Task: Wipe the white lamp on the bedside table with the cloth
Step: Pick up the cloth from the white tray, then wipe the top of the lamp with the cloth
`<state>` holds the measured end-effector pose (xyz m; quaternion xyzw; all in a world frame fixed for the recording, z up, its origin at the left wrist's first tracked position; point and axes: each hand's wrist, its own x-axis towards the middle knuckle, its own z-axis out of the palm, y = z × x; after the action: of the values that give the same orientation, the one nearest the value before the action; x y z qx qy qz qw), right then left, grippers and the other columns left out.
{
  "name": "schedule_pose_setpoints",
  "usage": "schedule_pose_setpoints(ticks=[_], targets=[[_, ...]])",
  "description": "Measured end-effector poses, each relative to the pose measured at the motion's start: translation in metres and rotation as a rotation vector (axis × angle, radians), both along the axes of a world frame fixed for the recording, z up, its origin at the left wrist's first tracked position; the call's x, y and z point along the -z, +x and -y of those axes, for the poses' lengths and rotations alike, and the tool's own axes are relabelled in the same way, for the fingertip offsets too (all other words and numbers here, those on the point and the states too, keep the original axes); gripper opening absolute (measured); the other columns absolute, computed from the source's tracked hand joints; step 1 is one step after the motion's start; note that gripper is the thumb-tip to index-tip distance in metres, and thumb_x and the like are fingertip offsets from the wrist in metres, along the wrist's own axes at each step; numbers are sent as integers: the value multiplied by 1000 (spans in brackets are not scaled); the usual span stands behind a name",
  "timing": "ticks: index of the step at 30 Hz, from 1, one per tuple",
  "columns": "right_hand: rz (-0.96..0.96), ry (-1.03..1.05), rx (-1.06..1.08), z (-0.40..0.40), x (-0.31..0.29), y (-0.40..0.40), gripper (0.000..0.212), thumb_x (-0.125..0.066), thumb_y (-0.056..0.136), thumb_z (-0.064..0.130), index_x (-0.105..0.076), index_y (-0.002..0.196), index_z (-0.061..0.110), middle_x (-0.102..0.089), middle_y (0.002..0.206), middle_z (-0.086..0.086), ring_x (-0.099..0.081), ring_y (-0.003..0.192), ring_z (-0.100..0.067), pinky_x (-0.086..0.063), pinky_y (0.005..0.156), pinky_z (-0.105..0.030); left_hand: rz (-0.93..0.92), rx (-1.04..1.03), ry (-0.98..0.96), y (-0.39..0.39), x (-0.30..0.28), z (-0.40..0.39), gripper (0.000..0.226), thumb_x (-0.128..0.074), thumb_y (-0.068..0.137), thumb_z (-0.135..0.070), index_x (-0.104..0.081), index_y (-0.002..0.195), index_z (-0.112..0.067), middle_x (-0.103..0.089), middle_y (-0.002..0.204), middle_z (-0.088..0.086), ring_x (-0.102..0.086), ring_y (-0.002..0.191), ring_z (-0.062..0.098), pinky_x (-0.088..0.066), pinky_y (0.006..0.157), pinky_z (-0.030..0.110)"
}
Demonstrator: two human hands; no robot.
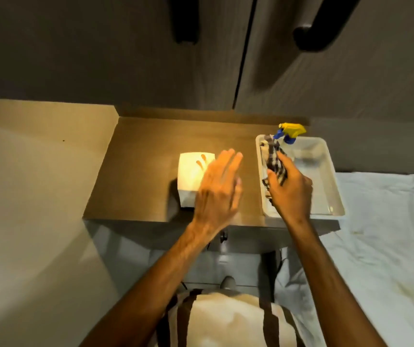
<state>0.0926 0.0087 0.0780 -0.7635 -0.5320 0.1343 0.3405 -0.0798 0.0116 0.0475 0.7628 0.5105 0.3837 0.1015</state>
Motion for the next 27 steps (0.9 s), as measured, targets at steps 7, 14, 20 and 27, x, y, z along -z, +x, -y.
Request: schedule_pose_setpoints(ticks=[7,14,20,27], targets=[[-21,-84,-212,-6,8,-115,45,-60,100,26,-57,145,25,-71,134,-2,-70,115,-22,-58,87,-29,-82,-189,-536,-88,18,-64,60,-31,111,-33,-15,165,-13,-22,174,13,-24,161,30,-24,132,46],[118,-53,-262,14,25,-150,50,-53,104,22,-49,153,15,-48,160,-8,-47,149,-25,-52,114,-44,117,-158,-550,-90,28,-63,58,-32,109,-22,-17,165,-17,-36,168,13,-47,147,31,-40,124,47],[210,-46,-430,-17,27,-149,50,-52,102,23,-50,152,17,-45,162,-9,-38,154,-28,-36,126,-45,109,-173,-536,-90,26,-61,62,-20,105,-31,-22,164,-13,-34,170,10,-35,156,25,-27,131,44],[-56,-71,-270,-39,35,-142,52,-46,108,17,-38,159,15,-29,170,-6,-22,161,-24,-34,127,-44,120,-203,-546,-89,36,-62,65,-18,102,-34,-22,164,-15,-32,171,8,-33,157,24,-25,132,44]])
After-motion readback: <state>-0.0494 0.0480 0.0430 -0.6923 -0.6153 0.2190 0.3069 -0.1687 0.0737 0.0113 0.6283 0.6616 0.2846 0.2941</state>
